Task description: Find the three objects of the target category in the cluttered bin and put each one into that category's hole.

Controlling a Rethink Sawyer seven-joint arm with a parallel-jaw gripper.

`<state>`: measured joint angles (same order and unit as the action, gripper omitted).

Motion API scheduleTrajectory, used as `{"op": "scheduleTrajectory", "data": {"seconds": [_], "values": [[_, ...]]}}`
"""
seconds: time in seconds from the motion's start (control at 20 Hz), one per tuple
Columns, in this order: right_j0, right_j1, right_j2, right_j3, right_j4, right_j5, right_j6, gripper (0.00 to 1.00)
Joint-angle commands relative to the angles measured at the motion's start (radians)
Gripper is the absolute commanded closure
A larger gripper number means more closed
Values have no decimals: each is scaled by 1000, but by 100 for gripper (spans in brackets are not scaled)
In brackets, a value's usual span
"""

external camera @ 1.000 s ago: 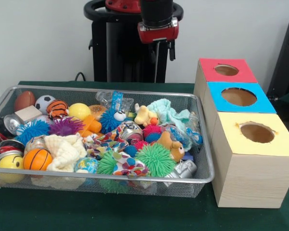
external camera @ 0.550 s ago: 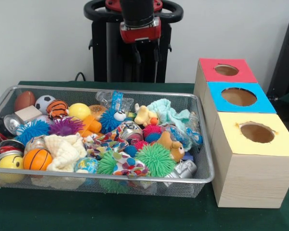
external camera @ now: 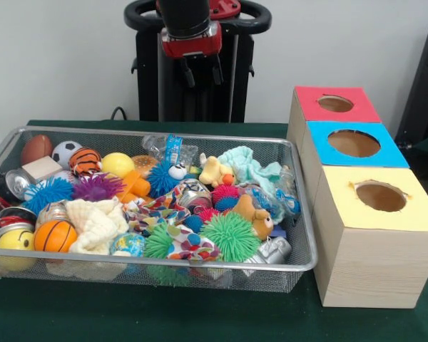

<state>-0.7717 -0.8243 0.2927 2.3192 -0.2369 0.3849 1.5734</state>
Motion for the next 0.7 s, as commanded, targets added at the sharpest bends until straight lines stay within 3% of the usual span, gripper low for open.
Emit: {"op": "scheduleTrajectory", "data": {"seconds": [0.05, 0.25, 0.7], "values": [[-33, 36, 94, -200, -31, 115, -64, 0], [-46, 46, 96, -235, -42, 128, -70, 0], [-122, 99, 118, -228, -101, 87, -94, 0]]}}
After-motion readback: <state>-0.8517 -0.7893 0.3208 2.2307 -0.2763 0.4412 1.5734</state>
